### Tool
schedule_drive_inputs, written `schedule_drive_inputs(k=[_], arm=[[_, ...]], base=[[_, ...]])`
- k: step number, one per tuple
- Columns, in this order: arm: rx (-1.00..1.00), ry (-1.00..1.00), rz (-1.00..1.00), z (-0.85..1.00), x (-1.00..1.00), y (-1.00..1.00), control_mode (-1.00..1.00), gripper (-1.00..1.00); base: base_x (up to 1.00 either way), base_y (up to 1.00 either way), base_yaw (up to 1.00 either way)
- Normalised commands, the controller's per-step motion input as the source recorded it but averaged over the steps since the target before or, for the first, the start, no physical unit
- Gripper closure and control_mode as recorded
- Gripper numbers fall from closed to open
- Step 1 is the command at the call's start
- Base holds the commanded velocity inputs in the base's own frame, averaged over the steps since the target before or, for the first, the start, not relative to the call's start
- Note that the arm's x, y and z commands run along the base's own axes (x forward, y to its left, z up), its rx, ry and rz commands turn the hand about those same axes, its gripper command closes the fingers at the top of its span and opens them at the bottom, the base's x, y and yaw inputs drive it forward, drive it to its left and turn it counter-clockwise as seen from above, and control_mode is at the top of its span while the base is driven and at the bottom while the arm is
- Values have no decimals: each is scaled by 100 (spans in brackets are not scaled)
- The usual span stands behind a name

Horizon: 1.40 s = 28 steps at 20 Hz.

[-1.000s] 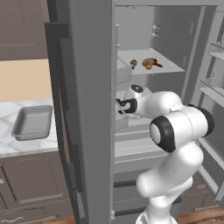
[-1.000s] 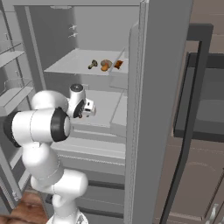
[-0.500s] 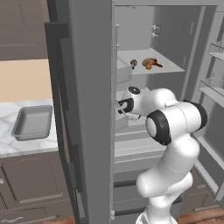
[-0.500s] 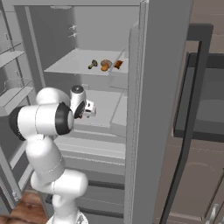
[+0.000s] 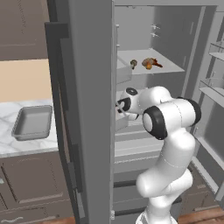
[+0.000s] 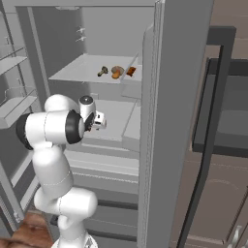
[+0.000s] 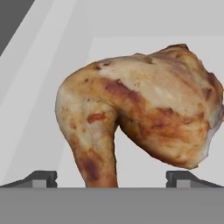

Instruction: Place one mushroom and one chicken drumstick in each tupperware on the nearby counter, to pack two identical lunches.

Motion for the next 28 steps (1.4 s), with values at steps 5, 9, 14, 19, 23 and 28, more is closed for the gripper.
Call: schedule_drive_inputs(k=[5, 9, 14, 19, 23, 28], arm=[[0, 0, 0, -20, 0, 0, -100, -100], [0, 0, 0, -28, 0, 0, -100, -100], [0, 0, 0, -31, 0, 0, -100, -100], [0, 0, 0, -39, -5, 1, -100, 100], [0, 0, 0, -41, 0, 6, -100, 100], [0, -2, 0, -10, 0, 2, -100, 100]], base=[[0, 0, 0], [0, 0, 0], [0, 0, 0], [0, 0, 0], [0, 0, 0], [0, 0, 0]])
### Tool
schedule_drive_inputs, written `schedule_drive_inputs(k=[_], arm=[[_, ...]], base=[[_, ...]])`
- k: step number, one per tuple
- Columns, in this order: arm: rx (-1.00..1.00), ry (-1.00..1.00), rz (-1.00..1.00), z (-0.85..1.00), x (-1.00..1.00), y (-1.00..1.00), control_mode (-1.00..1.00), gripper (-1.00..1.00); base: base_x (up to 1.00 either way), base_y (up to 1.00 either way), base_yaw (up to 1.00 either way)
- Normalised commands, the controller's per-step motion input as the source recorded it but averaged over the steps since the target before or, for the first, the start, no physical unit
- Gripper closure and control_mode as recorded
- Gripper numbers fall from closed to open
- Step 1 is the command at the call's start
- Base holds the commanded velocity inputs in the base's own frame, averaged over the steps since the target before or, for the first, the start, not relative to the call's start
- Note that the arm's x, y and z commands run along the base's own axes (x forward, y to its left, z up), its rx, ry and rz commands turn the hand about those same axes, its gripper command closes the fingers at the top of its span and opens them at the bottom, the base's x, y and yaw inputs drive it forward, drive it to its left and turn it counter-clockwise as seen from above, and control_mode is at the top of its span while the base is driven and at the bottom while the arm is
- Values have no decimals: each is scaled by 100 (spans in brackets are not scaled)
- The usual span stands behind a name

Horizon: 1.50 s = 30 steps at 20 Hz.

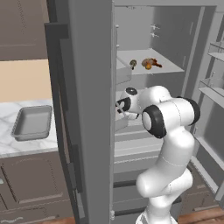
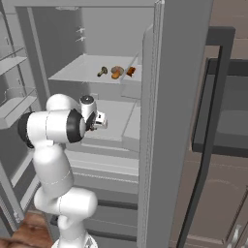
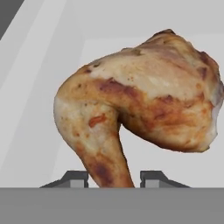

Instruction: Place one mushroom and one chicken drumstick in each tupperware on the nearby counter, to pack two identical lunches.

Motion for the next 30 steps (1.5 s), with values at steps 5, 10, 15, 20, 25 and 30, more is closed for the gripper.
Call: schedule_drive_inputs(k=[5, 10, 15, 20, 25, 30], arm=[[0, -1, 0, -4, -1, 0, -100, 100], [0, -19, 0, 11, -49, -21, -100, 100], [0, -26, 0, 36, -53, -34, -100, 100], [0, -9, 0, 58, -76, -25, -100, 100], [0, 0, 0, 81, -71, -20, -100, 100], [-1, 5, 3, 67, -70, -10, -100, 100]], base=[[0, 0, 0], [0, 0, 0], [0, 0, 0], [0, 0, 0], [0, 0, 0], [0, 0, 0]])
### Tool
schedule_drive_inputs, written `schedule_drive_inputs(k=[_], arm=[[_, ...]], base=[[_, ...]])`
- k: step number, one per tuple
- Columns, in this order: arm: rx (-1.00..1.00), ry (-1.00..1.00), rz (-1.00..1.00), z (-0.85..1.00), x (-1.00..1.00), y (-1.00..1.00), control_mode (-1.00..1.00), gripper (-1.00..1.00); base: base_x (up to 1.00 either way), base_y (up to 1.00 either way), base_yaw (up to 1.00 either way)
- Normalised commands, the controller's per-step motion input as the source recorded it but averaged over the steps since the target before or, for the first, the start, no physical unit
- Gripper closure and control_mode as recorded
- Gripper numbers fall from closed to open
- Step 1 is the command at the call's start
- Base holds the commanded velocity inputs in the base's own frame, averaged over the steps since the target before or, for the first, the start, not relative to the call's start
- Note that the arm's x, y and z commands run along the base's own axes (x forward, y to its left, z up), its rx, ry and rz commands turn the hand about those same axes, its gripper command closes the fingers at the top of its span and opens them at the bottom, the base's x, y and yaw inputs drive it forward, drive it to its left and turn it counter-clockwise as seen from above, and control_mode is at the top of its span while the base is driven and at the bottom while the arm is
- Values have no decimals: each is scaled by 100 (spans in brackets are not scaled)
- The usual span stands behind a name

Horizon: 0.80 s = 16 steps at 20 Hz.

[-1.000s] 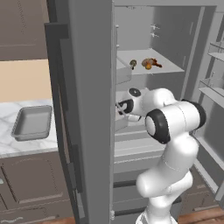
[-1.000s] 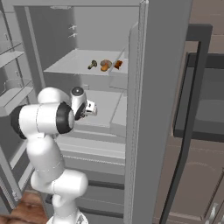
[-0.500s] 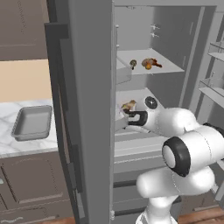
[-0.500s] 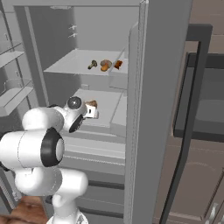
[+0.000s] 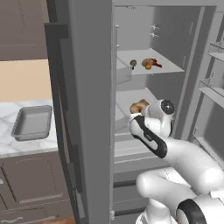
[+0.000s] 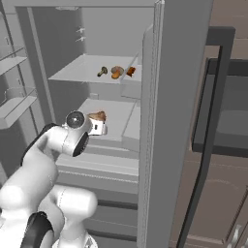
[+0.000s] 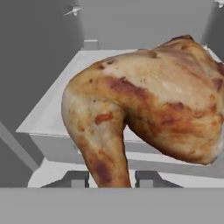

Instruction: Place one mushroom and one chicken drumstick in each tupperware on the nearby counter, to pack two identical lunches.

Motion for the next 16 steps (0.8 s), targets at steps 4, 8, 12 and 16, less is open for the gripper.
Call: schedule_drive_inputs(k=[4, 8, 12, 16], arm=[[-2, 6, 5, 26, -69, -6, -100, 100], [-1, 1, 5, 31, -85, -19, -100, 100], [-1, 0, 5, 36, -75, -9, -100, 100], [-3, 0, 0, 30, -85, 0, -100, 100]], base=[[0, 0, 0], [0, 0, 0], [0, 0, 0], [0, 0, 0]])
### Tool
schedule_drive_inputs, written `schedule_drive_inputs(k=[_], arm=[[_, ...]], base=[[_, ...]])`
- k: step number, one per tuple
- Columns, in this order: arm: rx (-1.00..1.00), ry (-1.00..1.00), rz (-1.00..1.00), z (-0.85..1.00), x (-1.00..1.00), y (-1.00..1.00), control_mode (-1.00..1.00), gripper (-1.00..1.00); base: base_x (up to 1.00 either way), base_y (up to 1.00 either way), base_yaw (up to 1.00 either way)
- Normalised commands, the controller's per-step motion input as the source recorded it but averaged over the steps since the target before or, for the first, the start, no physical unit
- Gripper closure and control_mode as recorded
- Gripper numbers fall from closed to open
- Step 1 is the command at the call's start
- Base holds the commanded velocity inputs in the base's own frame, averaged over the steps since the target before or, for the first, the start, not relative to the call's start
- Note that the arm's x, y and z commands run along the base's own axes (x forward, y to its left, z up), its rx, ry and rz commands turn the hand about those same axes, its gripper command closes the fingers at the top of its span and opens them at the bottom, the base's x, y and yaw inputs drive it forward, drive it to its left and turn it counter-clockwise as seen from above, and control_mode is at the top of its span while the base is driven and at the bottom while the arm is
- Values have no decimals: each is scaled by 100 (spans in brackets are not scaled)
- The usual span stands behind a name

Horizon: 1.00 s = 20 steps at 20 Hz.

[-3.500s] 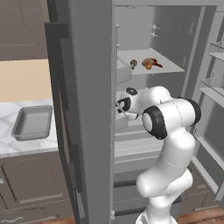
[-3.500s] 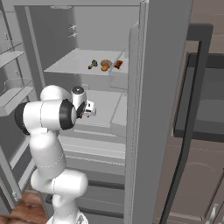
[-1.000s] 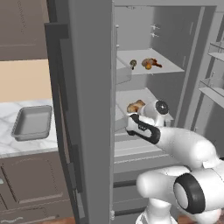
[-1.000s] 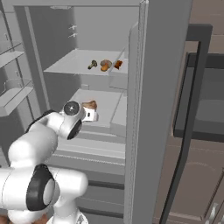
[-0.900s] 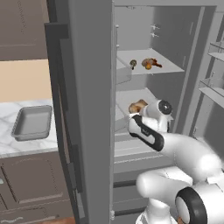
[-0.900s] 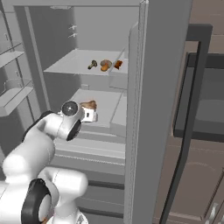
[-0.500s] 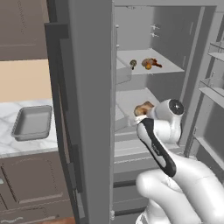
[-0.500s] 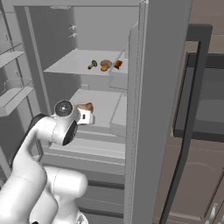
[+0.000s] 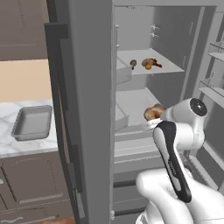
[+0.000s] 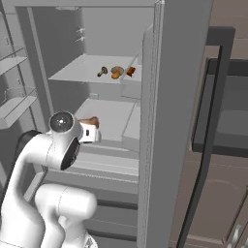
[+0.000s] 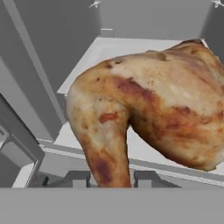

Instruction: Place one mushroom and one chicken drumstick in each tupperware on the nearby counter, to pack two identical lunches.

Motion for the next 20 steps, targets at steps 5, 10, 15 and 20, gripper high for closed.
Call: schedule_drive_inputs(k=[5, 10, 15, 20], arm=[[-3, 0, 0, 18, -49, 0, 100, 100], [0, 0, 0, 0, 0, 0, 100, 100], [0, 0, 0, 0, 0, 0, 100, 100], [0, 0, 0, 0, 0, 0, 100, 100]], base=[[-31, 0, 0], [-86, 0, 0], [-87, 0, 0], [-55, 25, 1]])
